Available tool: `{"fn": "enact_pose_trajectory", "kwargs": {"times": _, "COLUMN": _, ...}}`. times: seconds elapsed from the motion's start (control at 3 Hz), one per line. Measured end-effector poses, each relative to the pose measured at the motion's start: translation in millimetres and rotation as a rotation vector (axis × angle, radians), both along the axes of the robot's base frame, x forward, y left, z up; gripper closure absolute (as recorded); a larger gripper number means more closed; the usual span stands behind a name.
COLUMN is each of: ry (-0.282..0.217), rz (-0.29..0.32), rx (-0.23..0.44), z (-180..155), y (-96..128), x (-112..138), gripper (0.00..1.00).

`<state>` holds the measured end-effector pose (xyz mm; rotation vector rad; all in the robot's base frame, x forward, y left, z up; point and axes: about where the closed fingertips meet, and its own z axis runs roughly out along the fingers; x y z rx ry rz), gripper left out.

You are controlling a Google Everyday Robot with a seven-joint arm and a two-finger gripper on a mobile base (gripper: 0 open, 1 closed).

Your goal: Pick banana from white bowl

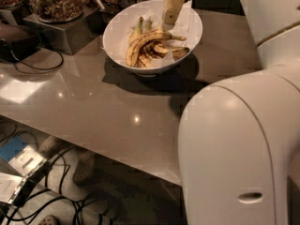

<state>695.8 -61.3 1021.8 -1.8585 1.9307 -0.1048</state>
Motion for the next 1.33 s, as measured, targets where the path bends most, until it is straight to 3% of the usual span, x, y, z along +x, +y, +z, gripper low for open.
{"fn": "enact_pose_trajectory", "kwargs": {"times": 1.0, "ry": 0.032, "rz": 0.000, "rx": -0.012, "z": -36, "y": 11, "x": 34, "gripper": 0.02}}
{"fn": "enact_pose_trajectory", "kwargs": {"times": 1.33, "ry": 0.049, "rz": -0.004, "rx": -0.019, "z": -48, "y": 12, "x": 40, "gripper": 0.12}}
